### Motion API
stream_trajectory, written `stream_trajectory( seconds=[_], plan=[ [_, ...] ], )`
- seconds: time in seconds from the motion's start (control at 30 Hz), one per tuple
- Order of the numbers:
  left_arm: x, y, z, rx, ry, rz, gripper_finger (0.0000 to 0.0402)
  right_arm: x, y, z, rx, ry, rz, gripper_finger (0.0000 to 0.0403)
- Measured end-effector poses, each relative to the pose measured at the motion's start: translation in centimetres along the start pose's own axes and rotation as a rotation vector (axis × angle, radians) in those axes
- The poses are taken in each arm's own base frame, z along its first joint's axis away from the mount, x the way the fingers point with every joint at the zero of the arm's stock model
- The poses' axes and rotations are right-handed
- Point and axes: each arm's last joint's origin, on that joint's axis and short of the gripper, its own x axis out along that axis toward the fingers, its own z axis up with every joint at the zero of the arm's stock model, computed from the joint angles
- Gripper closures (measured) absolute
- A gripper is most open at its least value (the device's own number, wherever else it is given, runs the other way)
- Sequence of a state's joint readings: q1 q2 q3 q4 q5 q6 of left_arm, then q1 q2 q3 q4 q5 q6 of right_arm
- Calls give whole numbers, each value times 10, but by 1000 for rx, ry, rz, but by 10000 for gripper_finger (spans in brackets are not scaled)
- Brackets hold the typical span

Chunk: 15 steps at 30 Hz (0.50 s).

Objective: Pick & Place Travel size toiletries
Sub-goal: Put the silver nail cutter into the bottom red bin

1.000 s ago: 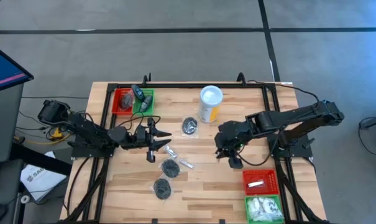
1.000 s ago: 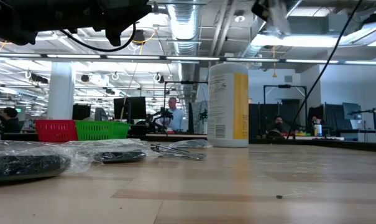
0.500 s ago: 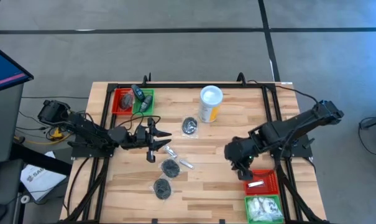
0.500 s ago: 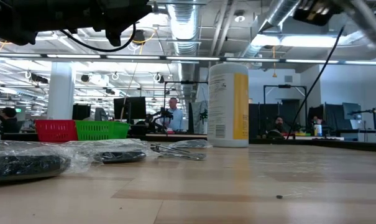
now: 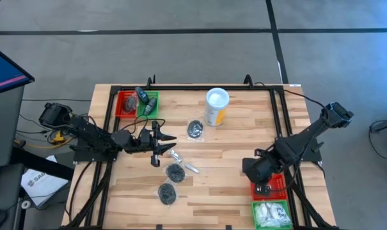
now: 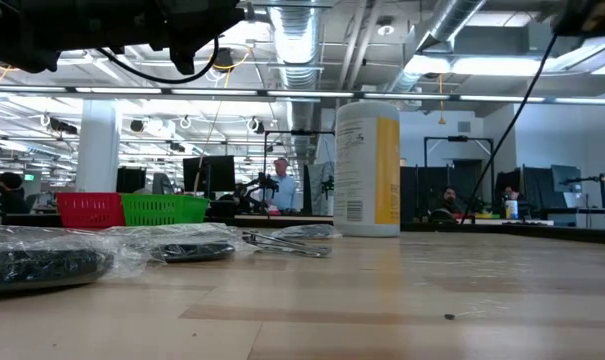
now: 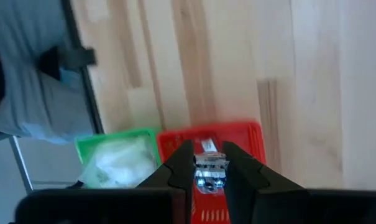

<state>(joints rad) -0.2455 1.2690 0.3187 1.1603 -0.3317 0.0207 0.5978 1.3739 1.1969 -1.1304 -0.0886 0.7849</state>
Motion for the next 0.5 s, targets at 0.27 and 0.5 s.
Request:
stream_trajectory(
  seconds=[0.27, 0.5],
  plan=[
    [0, 0, 0, -2, 0, 0, 302, 21, 0, -23, 87, 82, -72, 356],
    [0, 0, 0, -2, 0, 0, 302, 34, 2, -39, 136, 132, -103, 356]
  ],
)
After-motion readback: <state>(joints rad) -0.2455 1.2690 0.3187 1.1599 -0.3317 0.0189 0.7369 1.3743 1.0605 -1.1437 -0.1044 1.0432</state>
